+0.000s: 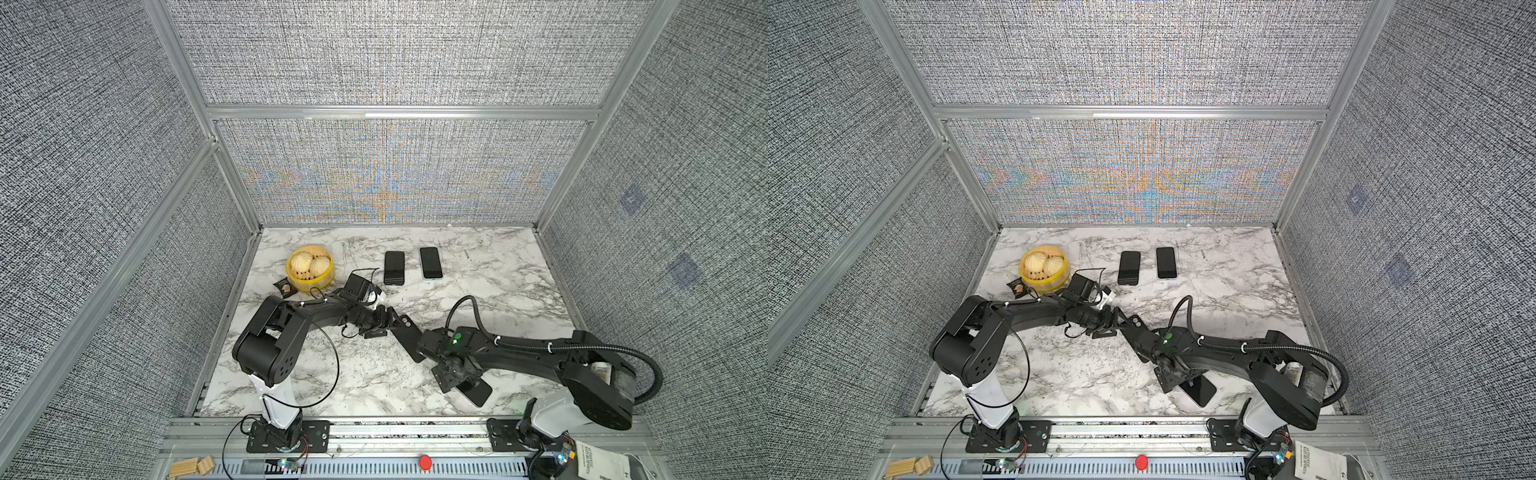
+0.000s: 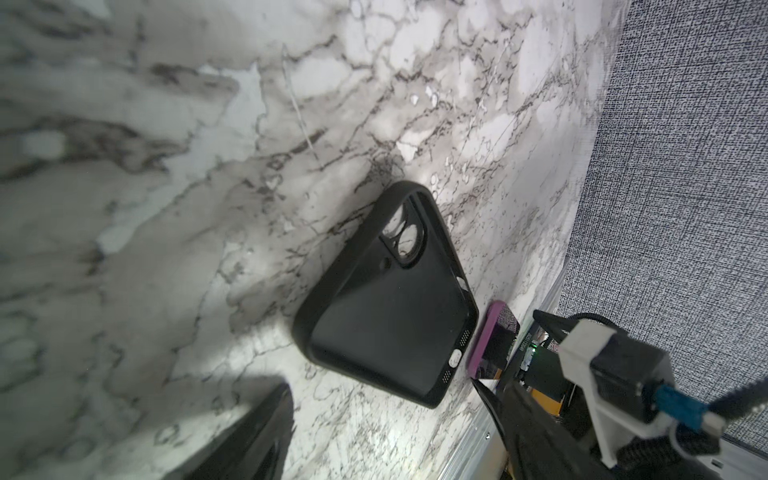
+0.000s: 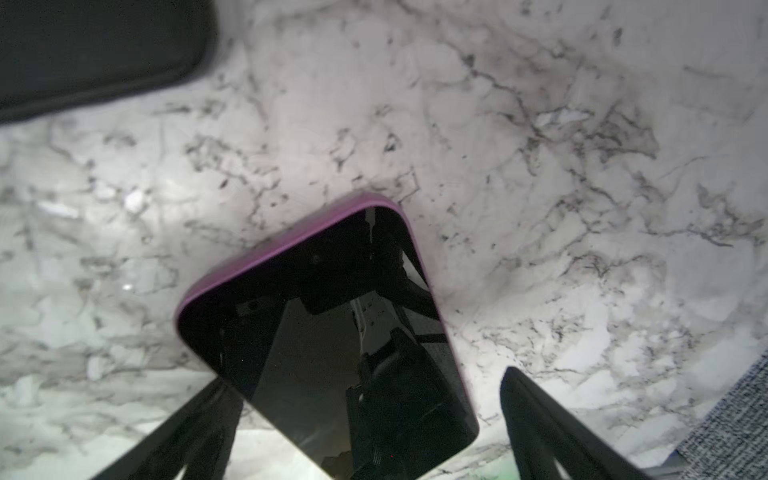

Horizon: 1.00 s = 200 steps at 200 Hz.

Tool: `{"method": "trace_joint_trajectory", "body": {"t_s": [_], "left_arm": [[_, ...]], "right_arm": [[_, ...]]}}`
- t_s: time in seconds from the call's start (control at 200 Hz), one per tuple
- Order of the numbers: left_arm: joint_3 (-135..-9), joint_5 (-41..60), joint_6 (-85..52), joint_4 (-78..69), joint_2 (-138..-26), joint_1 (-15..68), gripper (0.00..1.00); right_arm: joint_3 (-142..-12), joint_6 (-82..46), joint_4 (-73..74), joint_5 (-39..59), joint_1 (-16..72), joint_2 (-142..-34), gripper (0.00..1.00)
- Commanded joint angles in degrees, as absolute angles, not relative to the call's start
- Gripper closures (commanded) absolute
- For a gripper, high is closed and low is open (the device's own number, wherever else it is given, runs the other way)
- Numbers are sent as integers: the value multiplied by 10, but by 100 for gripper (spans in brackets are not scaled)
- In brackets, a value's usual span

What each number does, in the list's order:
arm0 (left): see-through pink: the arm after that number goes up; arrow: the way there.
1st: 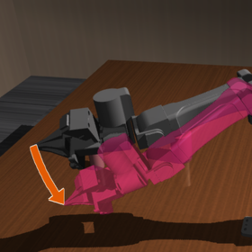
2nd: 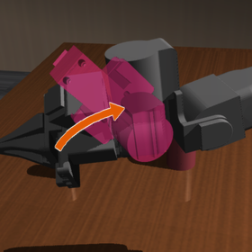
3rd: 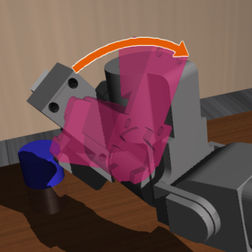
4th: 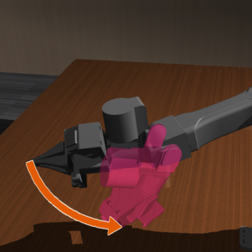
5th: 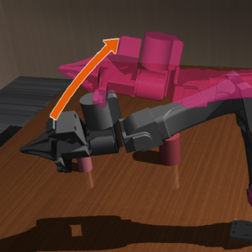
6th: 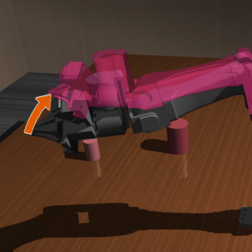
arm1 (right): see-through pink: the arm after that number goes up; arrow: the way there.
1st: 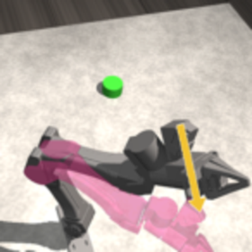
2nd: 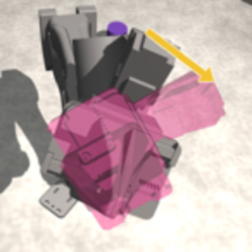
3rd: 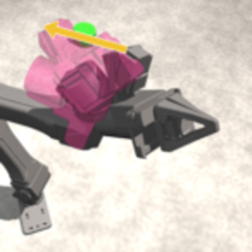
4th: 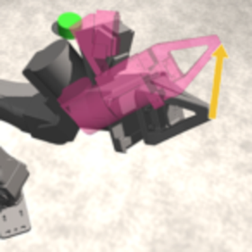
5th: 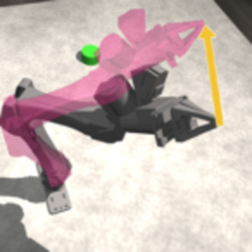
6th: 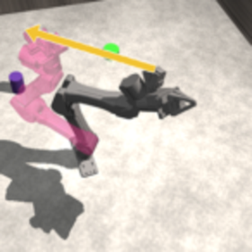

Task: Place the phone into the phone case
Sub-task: 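Grasp the pink-rimmed case near the table edge with the right gripper, then lift the pink-rimmed case with the right gripper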

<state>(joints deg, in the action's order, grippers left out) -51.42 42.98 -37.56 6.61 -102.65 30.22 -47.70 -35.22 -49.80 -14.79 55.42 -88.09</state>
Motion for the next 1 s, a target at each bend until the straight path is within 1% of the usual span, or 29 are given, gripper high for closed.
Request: {"method": "trace_joint_trajectory", "body": {"t_s": [0.0, 0.23, 0.41, 0.66, 0.885, 0.995], "left_arm": [[-518, 416, -375, 81, -1027, 301, 20], [-531, 417, -371, 90, -1033, 301, 20], [-534, 419, -368, 92, -1040, 302, 20], [-529, 418, -368, 92, -1034, 301, 20], [-528, 415, -370, 92, -1028, 301, 20], [-527, 412, -367, 101, -1019, 301, 20]], "right_arm": [[-470, -379, -481, -141, 527, -897, 1], [-427, -408, -445, -103, 492, -898, 1], [-372, -413, -367, -45, 466, -892, 3], [-372, -416, -369, -51, 461, -892, 3], [-344, -436, -345, -40, 459, -869, 16], [-342, -439, -346, -48, 456, -858, 21]]}}
